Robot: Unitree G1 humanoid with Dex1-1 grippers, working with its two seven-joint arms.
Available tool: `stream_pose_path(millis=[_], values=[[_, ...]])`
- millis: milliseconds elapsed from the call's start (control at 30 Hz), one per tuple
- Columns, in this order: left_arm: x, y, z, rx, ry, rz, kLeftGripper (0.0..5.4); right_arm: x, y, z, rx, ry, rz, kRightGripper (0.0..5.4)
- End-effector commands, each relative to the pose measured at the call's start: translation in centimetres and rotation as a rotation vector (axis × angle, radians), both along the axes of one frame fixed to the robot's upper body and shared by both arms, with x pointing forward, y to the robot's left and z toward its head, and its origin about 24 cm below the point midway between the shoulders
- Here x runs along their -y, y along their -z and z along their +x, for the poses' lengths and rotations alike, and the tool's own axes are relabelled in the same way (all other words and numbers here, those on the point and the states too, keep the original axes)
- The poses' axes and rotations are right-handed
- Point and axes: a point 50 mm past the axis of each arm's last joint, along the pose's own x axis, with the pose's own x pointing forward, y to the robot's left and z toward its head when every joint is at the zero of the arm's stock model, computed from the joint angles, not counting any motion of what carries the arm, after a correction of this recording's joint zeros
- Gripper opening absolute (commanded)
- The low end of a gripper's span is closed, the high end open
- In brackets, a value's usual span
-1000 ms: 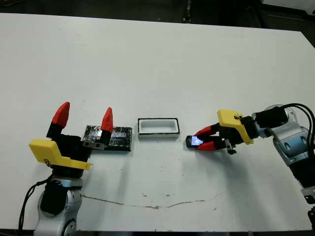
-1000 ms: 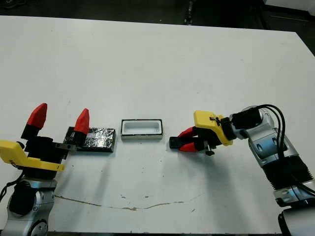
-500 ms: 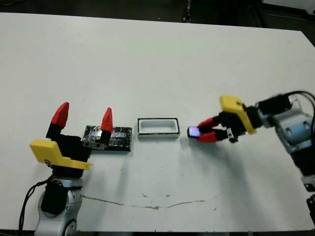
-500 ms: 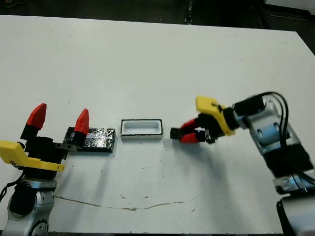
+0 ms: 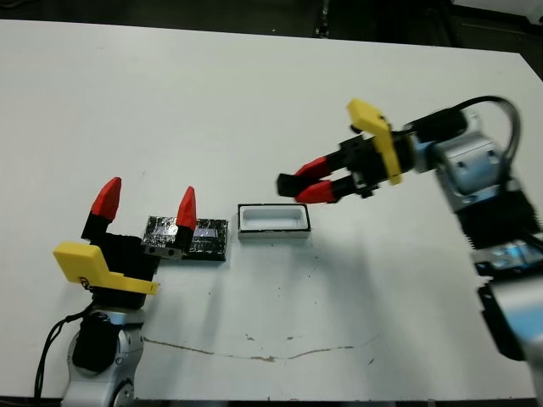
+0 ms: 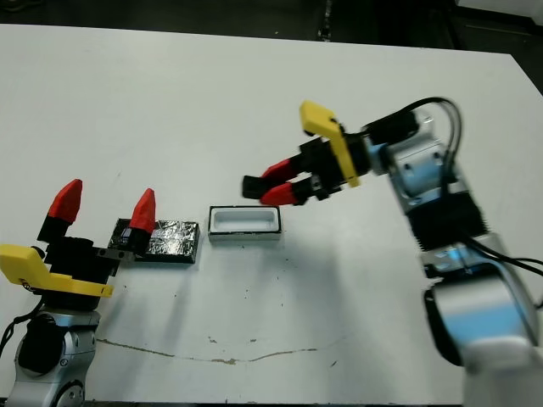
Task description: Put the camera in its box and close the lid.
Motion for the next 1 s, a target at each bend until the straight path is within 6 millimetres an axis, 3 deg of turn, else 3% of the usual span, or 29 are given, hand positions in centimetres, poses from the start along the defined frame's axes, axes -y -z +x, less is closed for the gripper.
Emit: stream_pose_path(millis=[33,233,433,1000], values=[[-0.1,0.4,-0.1,-0.022,-0.009,-0.012,5.4,-1.5,-0.1,0.3,0.003,-0.003,-0.026,1.65],[0.0,0.4,-0.3,-0.025,-0.004,-0.026,5.4,-3.5,1.4,0.3,0.016,-0.055,-0.005,1.65],[0.0,0.4,-0.3,-0.026,-0.001,-0.029,5.4,-4.3,2.5,0.2,0.028,-0.079,-0.001,1.65],[0.1,0.6,-0.2,-0.031,0.001,-0.022,5.4,-3.4,3.3,0.8,0.05,-0.034,-0.067,1.65]])
